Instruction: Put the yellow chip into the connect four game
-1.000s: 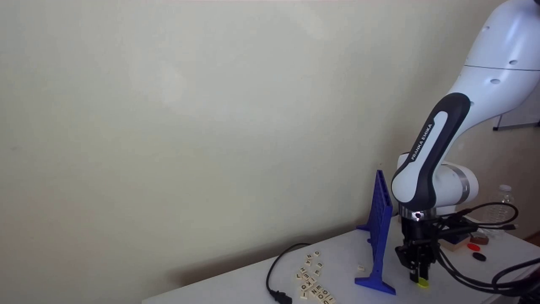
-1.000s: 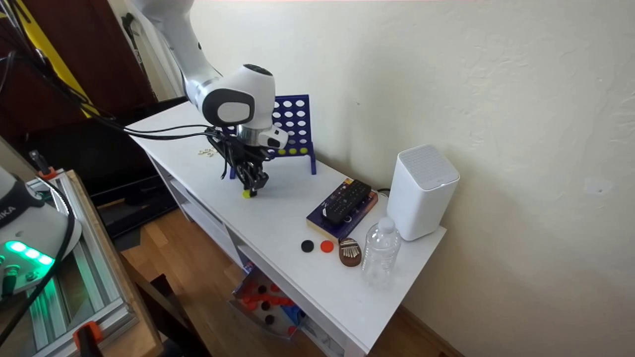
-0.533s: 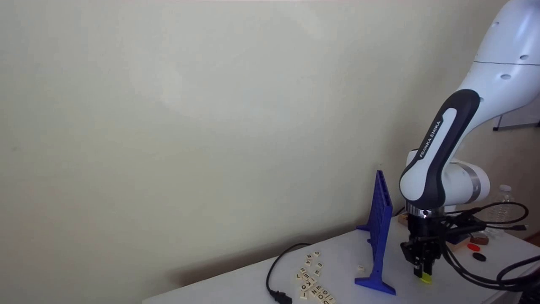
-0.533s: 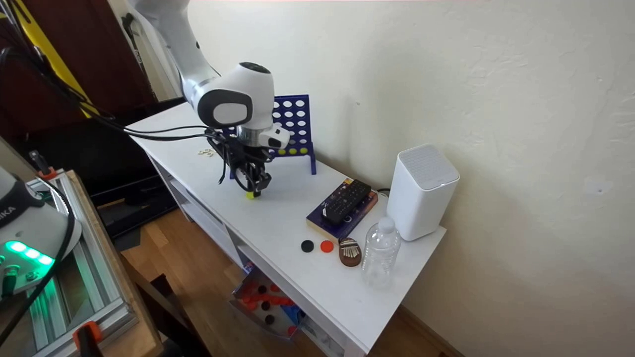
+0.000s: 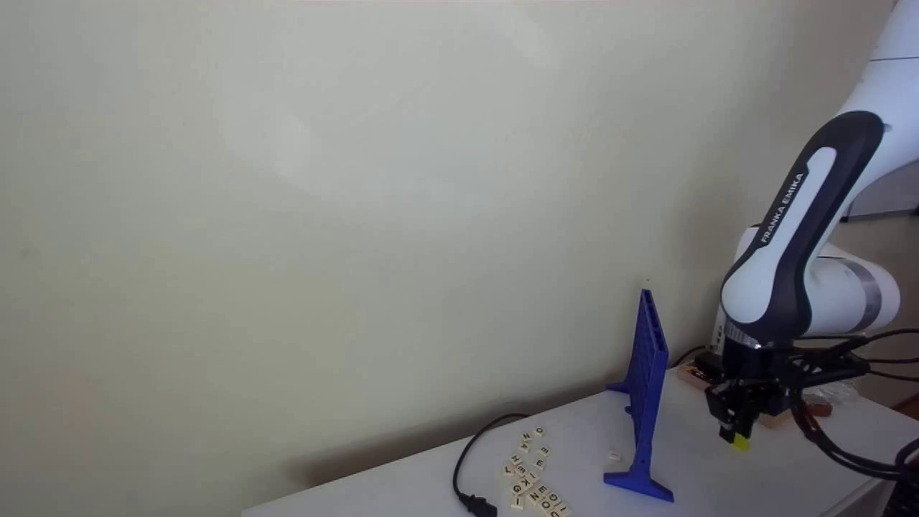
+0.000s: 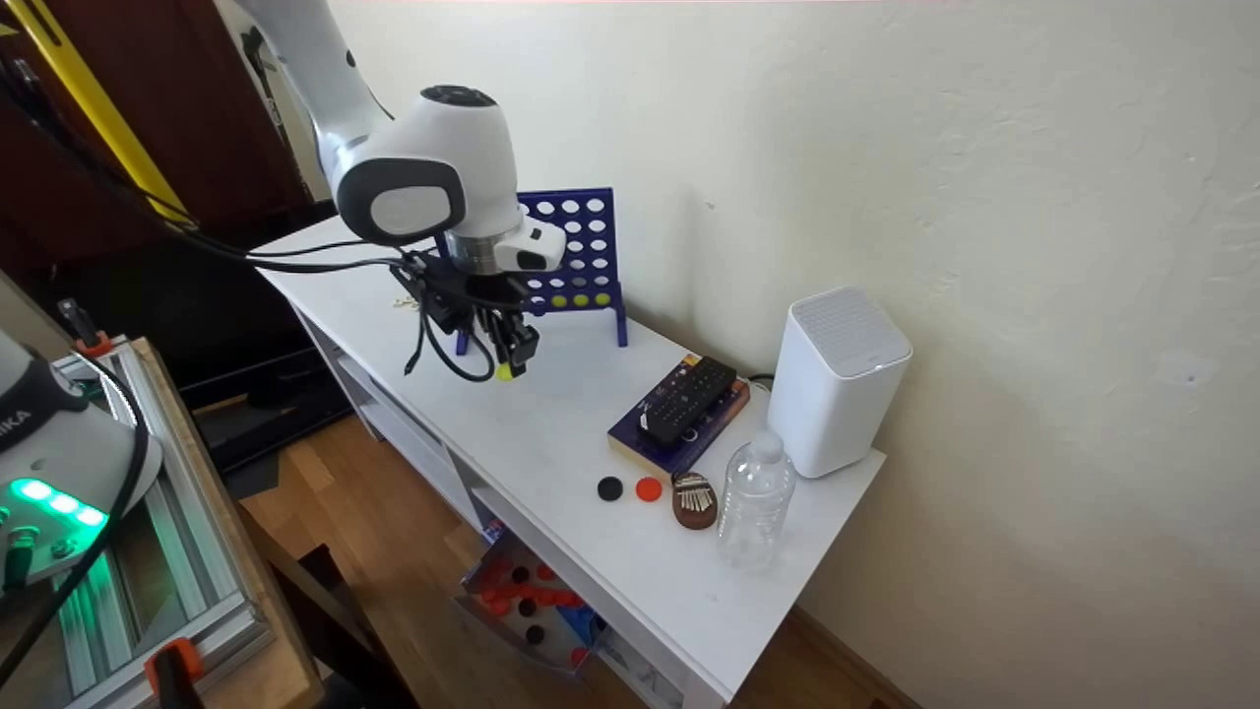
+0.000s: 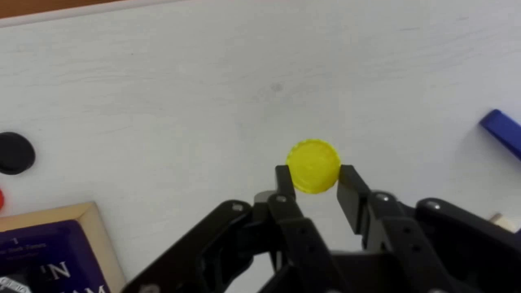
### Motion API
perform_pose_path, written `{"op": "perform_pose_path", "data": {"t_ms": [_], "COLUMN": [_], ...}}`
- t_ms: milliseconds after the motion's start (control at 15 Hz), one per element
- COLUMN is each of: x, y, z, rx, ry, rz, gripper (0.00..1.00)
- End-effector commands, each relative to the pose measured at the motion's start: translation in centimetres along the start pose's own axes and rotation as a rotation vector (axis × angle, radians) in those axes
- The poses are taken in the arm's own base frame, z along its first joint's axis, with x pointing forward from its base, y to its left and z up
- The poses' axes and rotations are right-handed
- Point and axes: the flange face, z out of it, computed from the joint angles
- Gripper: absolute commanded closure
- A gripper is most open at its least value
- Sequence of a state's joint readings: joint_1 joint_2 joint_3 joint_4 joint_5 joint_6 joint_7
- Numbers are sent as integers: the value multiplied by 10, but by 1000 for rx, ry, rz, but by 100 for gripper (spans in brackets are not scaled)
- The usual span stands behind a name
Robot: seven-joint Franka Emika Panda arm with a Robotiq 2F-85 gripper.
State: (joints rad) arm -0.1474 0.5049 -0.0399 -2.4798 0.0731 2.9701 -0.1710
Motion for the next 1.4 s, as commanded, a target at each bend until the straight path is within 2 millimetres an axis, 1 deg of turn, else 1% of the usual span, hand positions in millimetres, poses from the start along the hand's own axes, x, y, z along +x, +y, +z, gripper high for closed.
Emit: {"op": "perform_pose_path", "data": {"t_ms": [0, 267, 467, 600, 800, 1000, 1333], "x": [-23, -29, -26, -22, -14, -10, -10], "y": [3, -1, -12, -20, -33, -41, -40], "z": [-39, -72, -94, -105, -117, -121, -128], "rx": [-5, -1, 8, 20, 37, 56, 79], "ry": [102, 206, 267, 297, 333, 363, 403], "rz": [-40, -77, -129, -166, -226, -273, -310], "gripper": [92, 92, 92, 92, 92, 92, 92]}}
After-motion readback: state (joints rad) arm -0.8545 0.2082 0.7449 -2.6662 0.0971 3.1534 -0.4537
